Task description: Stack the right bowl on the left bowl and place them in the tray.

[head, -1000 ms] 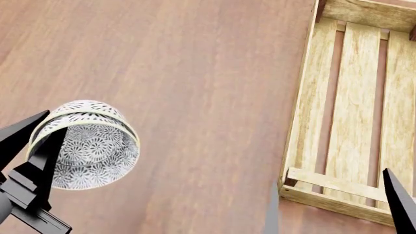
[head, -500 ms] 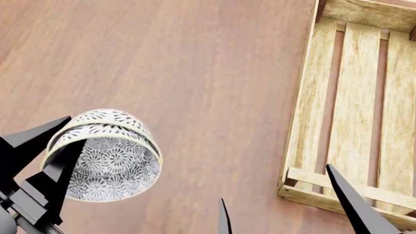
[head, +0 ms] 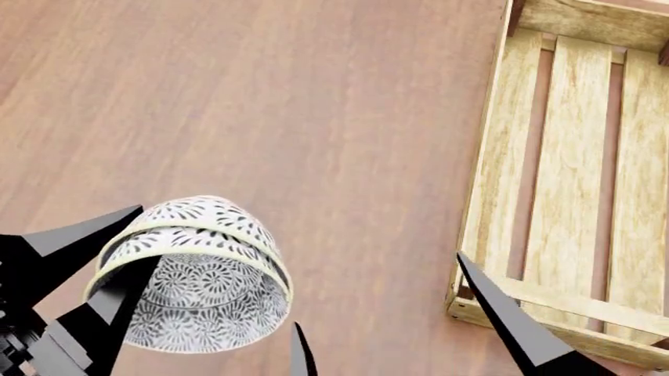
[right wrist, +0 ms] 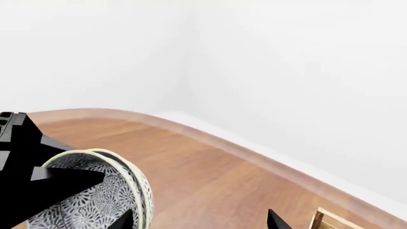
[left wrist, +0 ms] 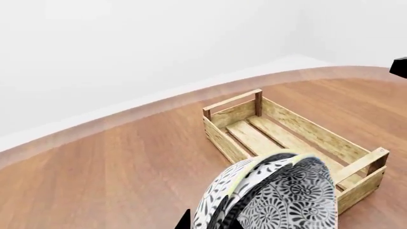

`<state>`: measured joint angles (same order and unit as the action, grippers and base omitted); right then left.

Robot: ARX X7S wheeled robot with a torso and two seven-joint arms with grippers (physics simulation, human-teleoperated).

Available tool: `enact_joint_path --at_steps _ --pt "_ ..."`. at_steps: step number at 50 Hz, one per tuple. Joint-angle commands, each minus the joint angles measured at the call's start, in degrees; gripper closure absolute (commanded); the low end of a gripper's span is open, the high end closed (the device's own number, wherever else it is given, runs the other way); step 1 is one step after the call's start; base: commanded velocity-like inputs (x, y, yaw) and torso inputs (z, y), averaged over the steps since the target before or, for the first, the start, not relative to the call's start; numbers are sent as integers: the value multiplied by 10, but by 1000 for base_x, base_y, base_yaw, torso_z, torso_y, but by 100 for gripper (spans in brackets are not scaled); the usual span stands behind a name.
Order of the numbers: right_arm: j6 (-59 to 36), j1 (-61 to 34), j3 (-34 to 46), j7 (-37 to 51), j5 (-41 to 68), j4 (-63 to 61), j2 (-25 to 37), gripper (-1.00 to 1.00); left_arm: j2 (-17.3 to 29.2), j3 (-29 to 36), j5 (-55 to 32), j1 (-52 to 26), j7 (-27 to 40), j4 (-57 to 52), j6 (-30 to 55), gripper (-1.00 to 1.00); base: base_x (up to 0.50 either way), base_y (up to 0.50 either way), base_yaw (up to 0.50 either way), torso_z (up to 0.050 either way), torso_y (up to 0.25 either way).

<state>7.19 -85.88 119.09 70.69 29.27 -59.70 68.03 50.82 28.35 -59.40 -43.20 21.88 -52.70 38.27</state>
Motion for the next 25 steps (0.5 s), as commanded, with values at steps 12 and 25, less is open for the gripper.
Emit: enact_joint_path --at_steps 12,25 --pt "-4 -15 2 -7 7 19 -64 -100 -35 -17 -36 -50 10 -19 11 100 0 0 0 1 1" --pt "12 -3 -2 -5 11 49 -86 -100 -36 -17 -59 -62 25 -40 11 100 0 0 0 0 1"
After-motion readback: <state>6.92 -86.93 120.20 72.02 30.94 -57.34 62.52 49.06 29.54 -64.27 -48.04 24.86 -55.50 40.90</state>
